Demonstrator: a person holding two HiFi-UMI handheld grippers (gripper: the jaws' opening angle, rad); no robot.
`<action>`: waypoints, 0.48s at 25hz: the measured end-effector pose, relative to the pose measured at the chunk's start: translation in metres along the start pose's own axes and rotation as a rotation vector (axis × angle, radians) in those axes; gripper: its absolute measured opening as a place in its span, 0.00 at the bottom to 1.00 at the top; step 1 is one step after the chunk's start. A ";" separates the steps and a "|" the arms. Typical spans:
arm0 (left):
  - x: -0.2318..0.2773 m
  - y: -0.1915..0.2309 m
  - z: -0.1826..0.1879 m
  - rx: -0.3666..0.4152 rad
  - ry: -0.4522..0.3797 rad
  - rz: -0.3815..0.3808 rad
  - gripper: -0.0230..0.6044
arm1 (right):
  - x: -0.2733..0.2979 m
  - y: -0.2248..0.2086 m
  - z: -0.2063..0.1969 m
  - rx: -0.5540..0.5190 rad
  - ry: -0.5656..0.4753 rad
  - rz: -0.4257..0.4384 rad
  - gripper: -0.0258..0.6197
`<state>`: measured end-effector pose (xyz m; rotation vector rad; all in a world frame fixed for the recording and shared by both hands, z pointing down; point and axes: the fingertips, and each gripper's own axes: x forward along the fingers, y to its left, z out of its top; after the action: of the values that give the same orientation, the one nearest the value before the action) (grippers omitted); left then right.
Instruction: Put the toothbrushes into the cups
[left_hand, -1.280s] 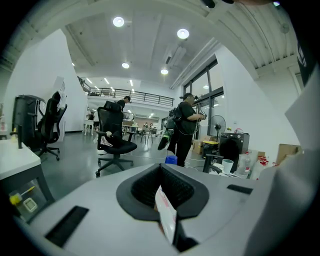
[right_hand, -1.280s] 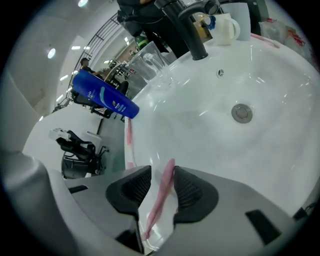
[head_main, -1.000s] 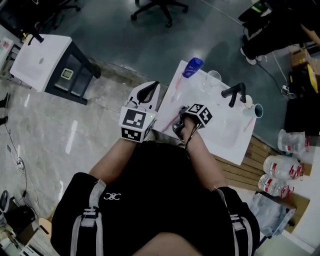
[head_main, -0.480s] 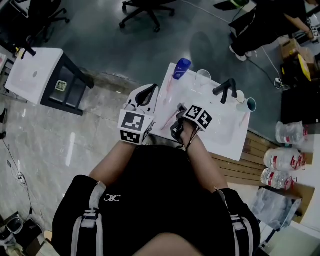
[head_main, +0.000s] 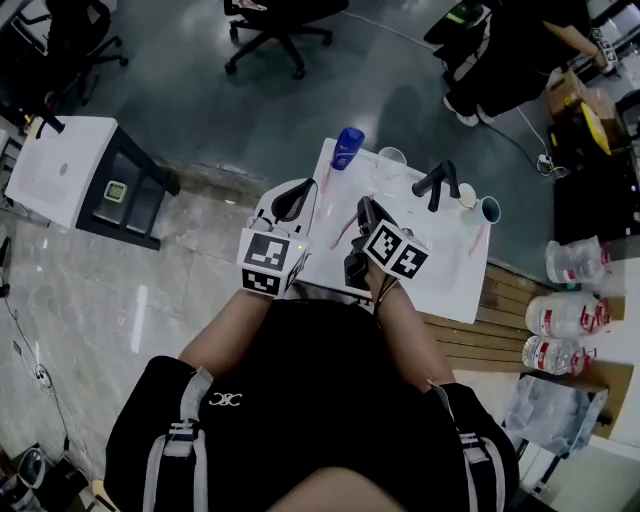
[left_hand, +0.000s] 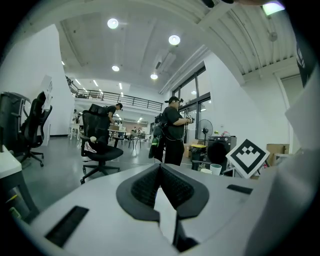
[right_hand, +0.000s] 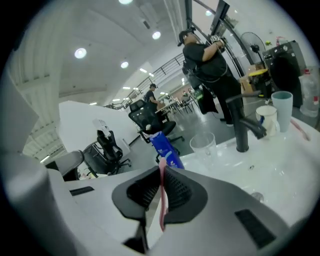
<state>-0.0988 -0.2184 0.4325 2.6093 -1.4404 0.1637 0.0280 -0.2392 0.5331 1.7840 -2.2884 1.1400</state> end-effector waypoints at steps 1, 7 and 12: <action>0.001 -0.002 0.001 0.001 -0.002 -0.003 0.06 | -0.003 0.002 0.009 -0.020 -0.033 0.012 0.10; 0.007 -0.010 0.007 0.009 -0.008 -0.021 0.06 | -0.028 0.018 0.065 -0.117 -0.224 0.081 0.10; 0.014 -0.011 0.013 0.011 -0.016 -0.032 0.06 | -0.042 0.023 0.114 -0.179 -0.387 0.094 0.10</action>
<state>-0.0822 -0.2267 0.4214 2.6467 -1.4057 0.1481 0.0684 -0.2651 0.4188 1.9877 -2.6043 0.6105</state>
